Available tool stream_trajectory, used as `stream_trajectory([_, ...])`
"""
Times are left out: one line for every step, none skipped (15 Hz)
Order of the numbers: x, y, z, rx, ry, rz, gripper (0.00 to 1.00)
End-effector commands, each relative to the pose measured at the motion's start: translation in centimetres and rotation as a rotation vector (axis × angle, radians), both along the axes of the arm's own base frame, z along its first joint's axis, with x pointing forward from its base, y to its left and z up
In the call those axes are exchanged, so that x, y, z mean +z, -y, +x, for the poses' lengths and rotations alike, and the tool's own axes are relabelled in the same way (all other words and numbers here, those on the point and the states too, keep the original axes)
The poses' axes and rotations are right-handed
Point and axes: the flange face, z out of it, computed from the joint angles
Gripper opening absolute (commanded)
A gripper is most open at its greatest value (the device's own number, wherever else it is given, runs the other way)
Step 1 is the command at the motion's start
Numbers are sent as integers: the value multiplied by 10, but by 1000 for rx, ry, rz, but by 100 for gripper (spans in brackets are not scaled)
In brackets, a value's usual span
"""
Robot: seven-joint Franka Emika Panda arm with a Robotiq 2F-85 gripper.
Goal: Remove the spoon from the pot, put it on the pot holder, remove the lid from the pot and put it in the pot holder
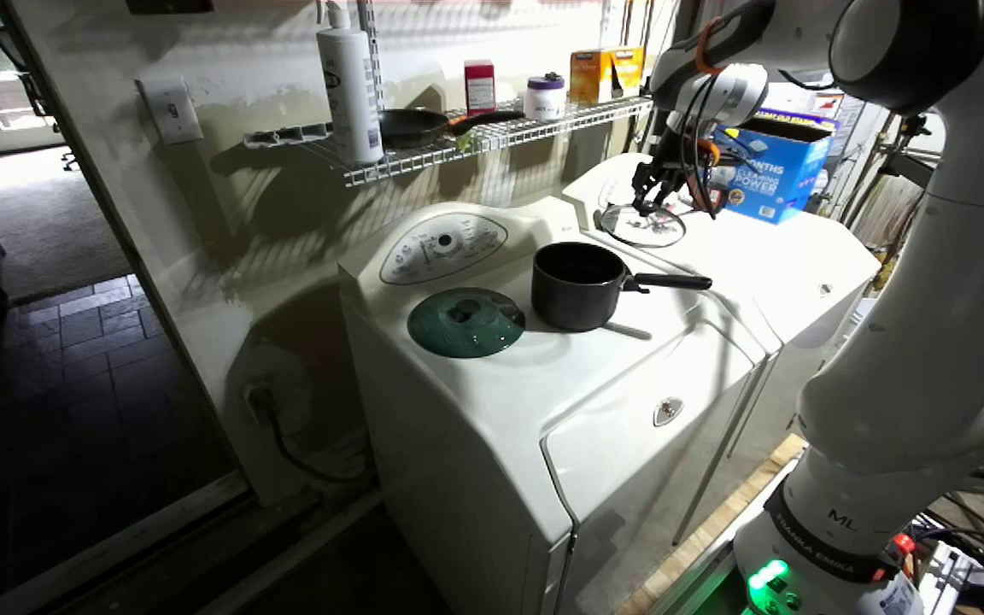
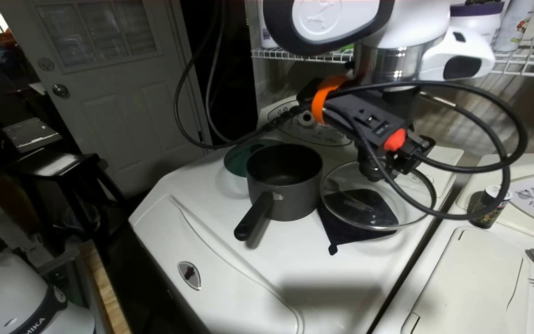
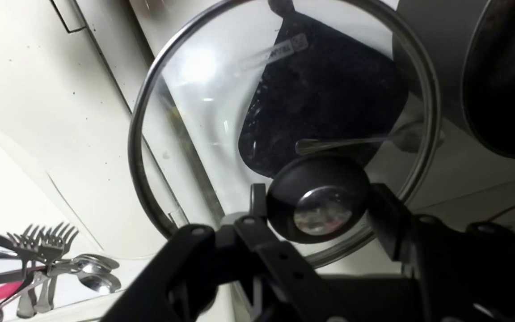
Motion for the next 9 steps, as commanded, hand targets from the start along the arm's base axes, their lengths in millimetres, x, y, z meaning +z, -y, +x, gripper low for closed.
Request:
stream_trajectory([-12, 6, 8, -33, -3, 11, 34])
stream_trajectory([-18, 8, 8, -37, -13, 16, 34])
stream_trajectory([-24, 9, 8, -40, -22, 22, 34])
stream_trajectory([-30, 10, 7, -42, -30, 27, 34])
stream_trajectory([-36, 11, 7, -44, -37, 33, 34])
stream_trajectory([-41, 12, 7, -44, -45, 40, 34])
stream_trajectory([-46, 11, 6, -44, -54, 44, 34])
stream_trajectory([-51, 12, 6, -43, -61, 47, 34])
stream_trajectory([-55, 11, 6, -43, -70, 50, 34])
